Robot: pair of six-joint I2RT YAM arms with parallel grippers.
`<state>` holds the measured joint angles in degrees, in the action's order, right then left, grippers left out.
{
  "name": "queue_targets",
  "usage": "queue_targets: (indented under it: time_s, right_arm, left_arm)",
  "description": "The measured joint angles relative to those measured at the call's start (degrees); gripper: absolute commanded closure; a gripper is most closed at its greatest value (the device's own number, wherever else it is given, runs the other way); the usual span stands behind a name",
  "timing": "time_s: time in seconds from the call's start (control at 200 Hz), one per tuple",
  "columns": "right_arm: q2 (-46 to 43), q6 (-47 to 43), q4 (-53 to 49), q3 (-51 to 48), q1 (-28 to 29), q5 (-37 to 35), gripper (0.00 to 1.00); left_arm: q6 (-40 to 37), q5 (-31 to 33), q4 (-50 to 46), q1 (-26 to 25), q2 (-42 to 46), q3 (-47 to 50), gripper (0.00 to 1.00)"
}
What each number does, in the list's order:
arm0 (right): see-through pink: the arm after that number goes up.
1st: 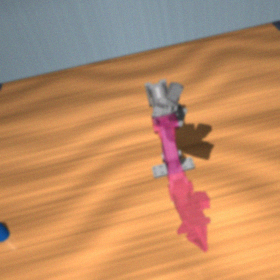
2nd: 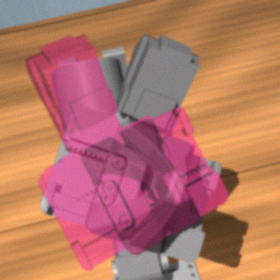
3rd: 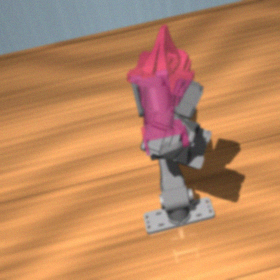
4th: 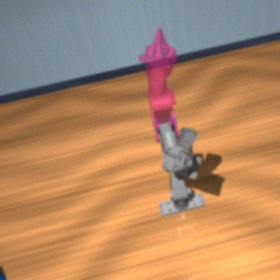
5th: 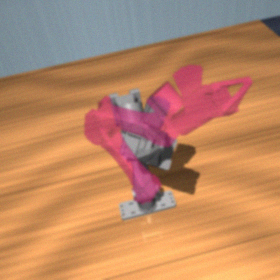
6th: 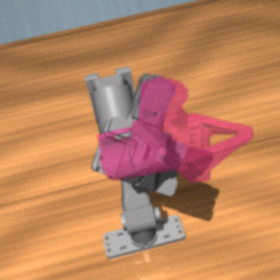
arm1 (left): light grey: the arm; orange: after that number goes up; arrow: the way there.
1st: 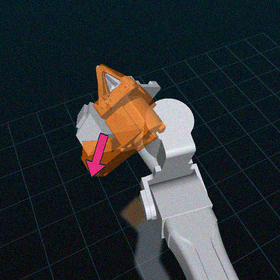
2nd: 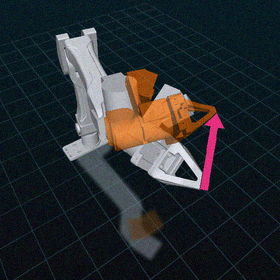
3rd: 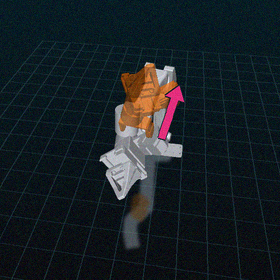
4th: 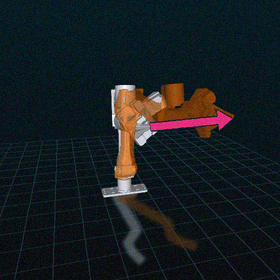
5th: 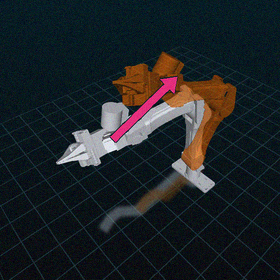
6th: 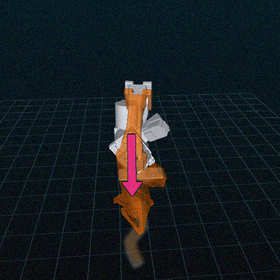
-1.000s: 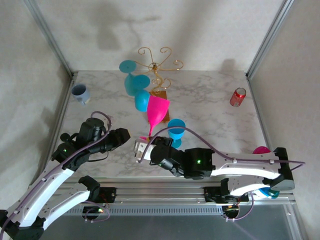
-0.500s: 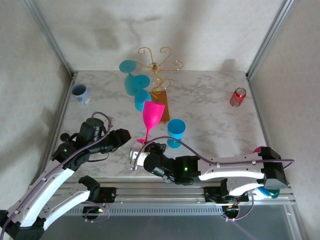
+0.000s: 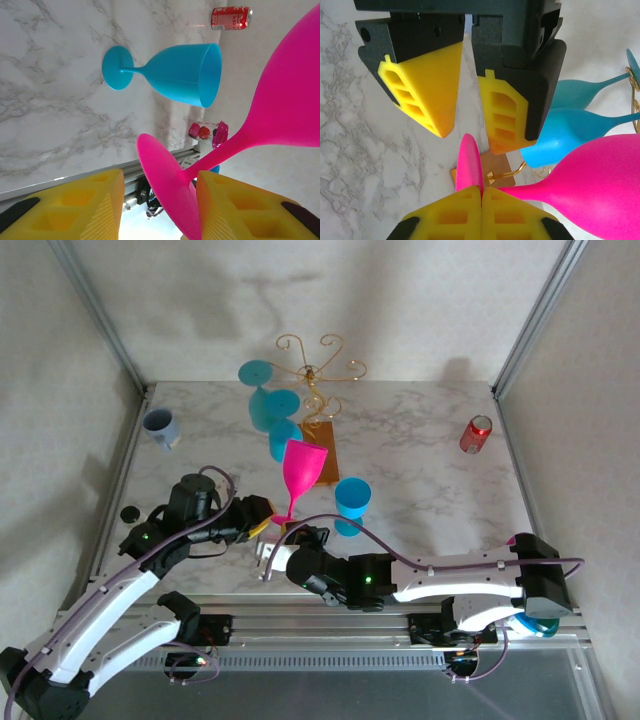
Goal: Take the wine glass off the wine glass rack
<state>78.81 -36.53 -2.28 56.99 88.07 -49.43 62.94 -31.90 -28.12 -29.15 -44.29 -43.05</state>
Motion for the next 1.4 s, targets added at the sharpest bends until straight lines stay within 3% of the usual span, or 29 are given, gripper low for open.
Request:
queue_targets:
  time_s: [0.576, 0.881, 1.256, 1.402]
  right_arm:
    - [1.18, -1.46, 1.68, -0.22, 0.0, -1.64, 1.0]
    - [1.42, -1.64, 1.68, -0.24, 0.0, -1.97, 1.0]
    - [1.42, -1.16, 1.4, -0.24, -0.02, -1.95, 1.0]
    - [1.42, -0.46, 1.05, -0.28, -0.02, -1.62, 1.0]
  left_arm:
    - [5.79, -3.58, 8.07, 0.0, -0.81, 3.17, 0.66]
    - [6.67, -4.61, 9.9, 0.0, -0.83, 4.72, 0.75]
    - [8.48, -4.81, 12.96, 0.02, -0.81, 5.68, 0.88]
    - [9.42, -4.87, 14.05, 0.13, -0.79, 5.79, 1.0]
